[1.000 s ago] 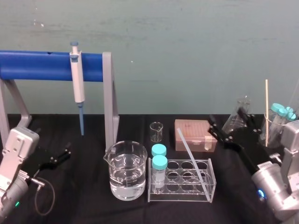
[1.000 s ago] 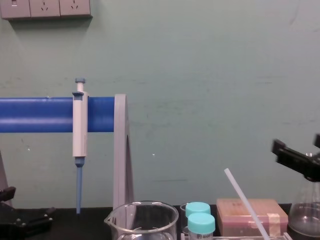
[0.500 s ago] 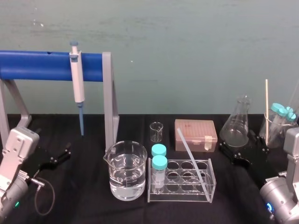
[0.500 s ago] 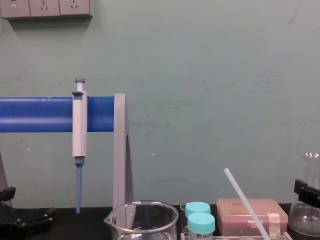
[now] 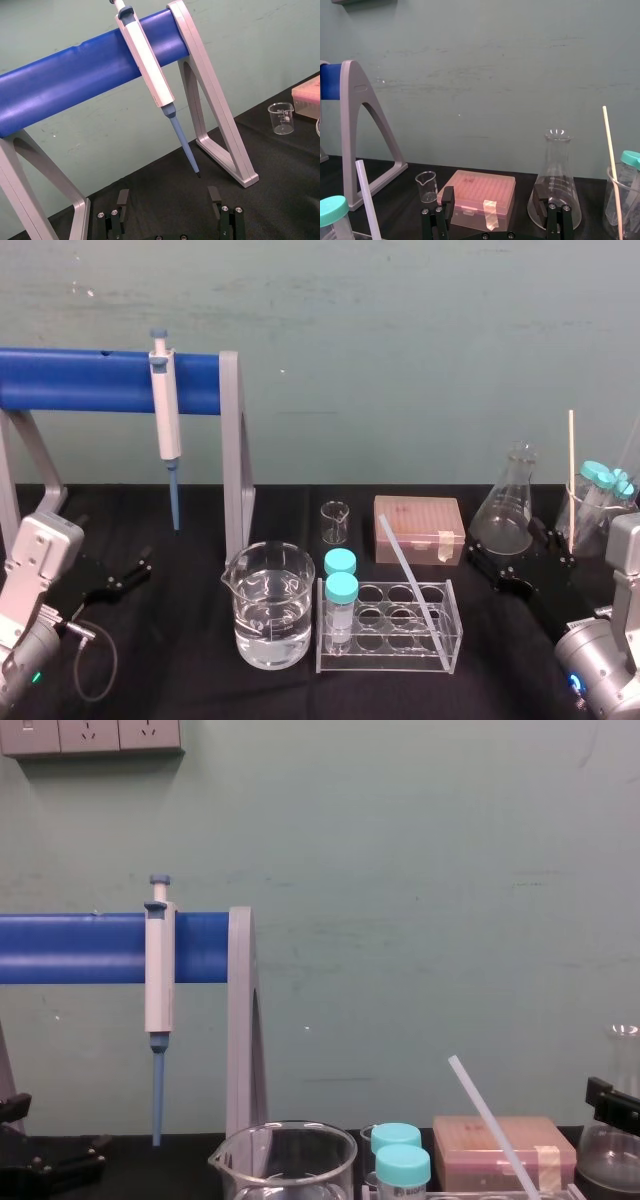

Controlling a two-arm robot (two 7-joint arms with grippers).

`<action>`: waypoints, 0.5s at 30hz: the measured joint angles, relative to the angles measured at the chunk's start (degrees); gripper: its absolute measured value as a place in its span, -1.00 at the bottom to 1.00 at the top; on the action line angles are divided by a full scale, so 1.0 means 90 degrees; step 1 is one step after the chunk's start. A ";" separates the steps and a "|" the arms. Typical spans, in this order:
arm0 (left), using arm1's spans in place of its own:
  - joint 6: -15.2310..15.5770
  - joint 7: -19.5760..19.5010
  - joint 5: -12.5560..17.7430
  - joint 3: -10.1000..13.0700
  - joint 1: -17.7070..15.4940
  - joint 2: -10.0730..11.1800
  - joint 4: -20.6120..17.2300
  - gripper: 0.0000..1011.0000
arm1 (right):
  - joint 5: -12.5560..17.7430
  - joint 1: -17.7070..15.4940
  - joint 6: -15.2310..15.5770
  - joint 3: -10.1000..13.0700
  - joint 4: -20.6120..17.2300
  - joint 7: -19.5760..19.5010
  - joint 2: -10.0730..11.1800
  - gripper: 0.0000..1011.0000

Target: Pick up the stirring rod with one hand, then place it down.

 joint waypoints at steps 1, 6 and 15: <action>0.0000 0.0000 0.0000 0.0000 0.0000 0.0000 0.0000 0.98 | -0.0001 0.0001 -0.0003 -0.0001 0.0000 0.0000 0.0000 0.98; 0.0000 0.0000 0.0000 0.0000 0.0000 0.0000 0.0000 0.98 | -0.0004 0.0003 -0.0010 -0.0004 0.0000 0.0000 0.0003 0.98; 0.0000 0.0000 0.0000 0.0000 0.0000 0.0000 0.0000 0.98 | -0.0009 0.0005 -0.0021 -0.0009 0.0000 -0.0001 0.0007 0.98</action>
